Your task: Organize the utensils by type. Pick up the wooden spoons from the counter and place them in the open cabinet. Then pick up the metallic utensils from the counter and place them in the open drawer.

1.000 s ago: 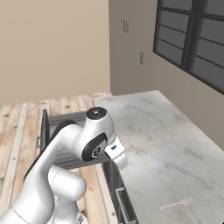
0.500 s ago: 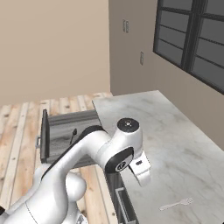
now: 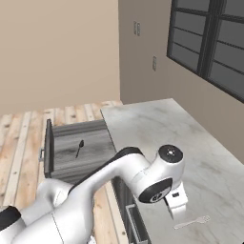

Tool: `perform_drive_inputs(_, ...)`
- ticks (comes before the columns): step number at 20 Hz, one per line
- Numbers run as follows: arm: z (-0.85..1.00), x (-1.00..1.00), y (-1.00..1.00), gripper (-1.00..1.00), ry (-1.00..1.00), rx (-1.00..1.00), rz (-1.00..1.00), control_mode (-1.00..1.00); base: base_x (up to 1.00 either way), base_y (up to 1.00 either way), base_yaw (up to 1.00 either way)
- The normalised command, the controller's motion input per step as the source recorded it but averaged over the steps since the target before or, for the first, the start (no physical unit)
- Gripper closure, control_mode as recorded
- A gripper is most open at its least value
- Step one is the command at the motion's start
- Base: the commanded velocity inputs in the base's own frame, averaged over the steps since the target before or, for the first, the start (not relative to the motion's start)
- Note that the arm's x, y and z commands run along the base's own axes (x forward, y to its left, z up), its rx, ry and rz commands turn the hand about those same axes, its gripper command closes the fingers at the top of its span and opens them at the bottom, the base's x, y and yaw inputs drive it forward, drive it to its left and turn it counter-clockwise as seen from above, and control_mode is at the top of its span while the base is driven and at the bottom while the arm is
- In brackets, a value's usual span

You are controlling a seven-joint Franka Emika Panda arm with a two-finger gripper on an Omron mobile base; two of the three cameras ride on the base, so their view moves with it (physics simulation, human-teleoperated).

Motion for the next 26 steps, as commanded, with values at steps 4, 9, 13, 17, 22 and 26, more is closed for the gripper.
perform_drive_inputs(4,-0.25,0.04,-0.57,-1.00,0.07,0.00,-0.04,-1.00,0.00,0.00,0.00)
perform_drive_inputs(9,-0.30,0.01,-0.57,-1.00,0.04,0.00,-0.04,-1.00,0.00,0.00,0.00)
perform_drive_inputs(13,-0.34,0.18,-0.40,-1.00,0.03,0.00,-0.04,-1.00,0.00,0.00,0.00)
perform_drive_inputs(17,-0.39,0.13,-0.36,-1.00,0.02,0.01,-0.06,-1.00,0.00,0.00,0.00)
perform_drive_inputs(22,-0.37,0.17,-0.32,-1.00,0.08,0.02,-0.06,-1.00,0.00,0.00,0.00)
perform_drive_inputs(26,-0.33,0.10,-0.21,-1.00,0.08,0.04,-0.05,-1.00,0.00,0.00,0.00)
